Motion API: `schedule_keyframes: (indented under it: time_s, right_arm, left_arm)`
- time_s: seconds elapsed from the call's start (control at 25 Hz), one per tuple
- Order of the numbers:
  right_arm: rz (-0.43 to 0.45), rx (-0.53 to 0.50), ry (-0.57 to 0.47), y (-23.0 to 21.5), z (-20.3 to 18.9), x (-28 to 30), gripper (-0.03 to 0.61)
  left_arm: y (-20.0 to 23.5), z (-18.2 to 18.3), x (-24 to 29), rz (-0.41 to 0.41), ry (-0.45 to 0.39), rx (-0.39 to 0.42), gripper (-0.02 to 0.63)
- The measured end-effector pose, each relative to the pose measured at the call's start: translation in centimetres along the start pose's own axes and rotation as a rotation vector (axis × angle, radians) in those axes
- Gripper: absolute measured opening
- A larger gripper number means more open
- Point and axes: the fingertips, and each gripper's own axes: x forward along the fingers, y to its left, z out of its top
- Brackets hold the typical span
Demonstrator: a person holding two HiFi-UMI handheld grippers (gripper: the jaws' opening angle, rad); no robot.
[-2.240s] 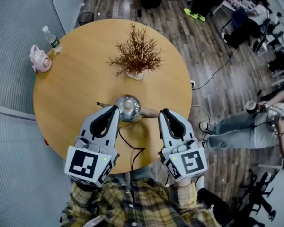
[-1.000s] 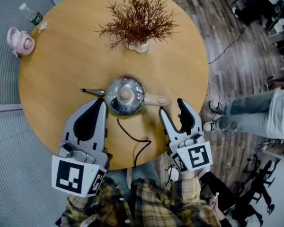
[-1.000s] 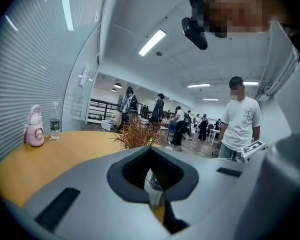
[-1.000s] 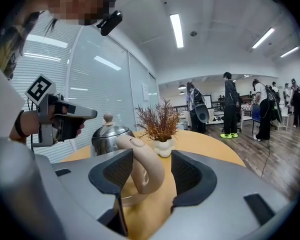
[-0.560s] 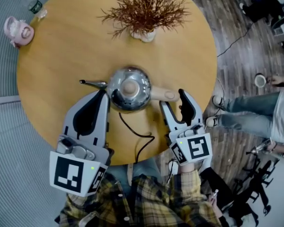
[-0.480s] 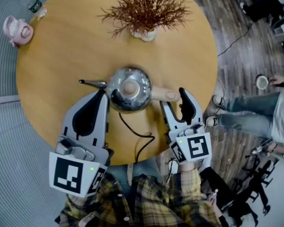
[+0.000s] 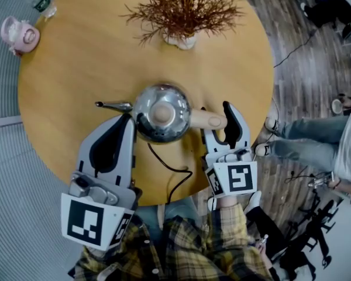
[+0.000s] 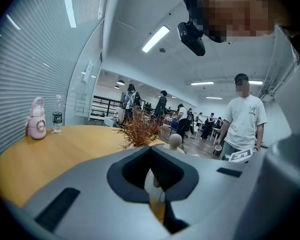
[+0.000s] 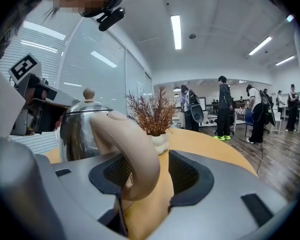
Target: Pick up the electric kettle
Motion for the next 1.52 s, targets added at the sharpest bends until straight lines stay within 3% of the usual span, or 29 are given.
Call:
schedule_keyframes:
  time_s: [0.28, 0.56, 1.52]
  right_arm:
    - [-0.035, -0.028, 0.002, -0.4, 0.0, 1.5, 0.215]
    - [-0.066, -0.048, -0.014, -0.1, 0.3, 2.5, 0.087]
    - [-0.13, -0.002, -0.079, -0.6, 2.2, 2.7, 0.075]
  left_arm:
    - [0.2, 0.2, 0.2, 0.008, -0.009, -0.007, 0.002]
    - [0.5, 0.4, 0.3, 0.016, -0.017, -0.017, 0.002]
    - [0.8, 2.7, -0.6, 0.062, -0.057, -0.026, 0.002]
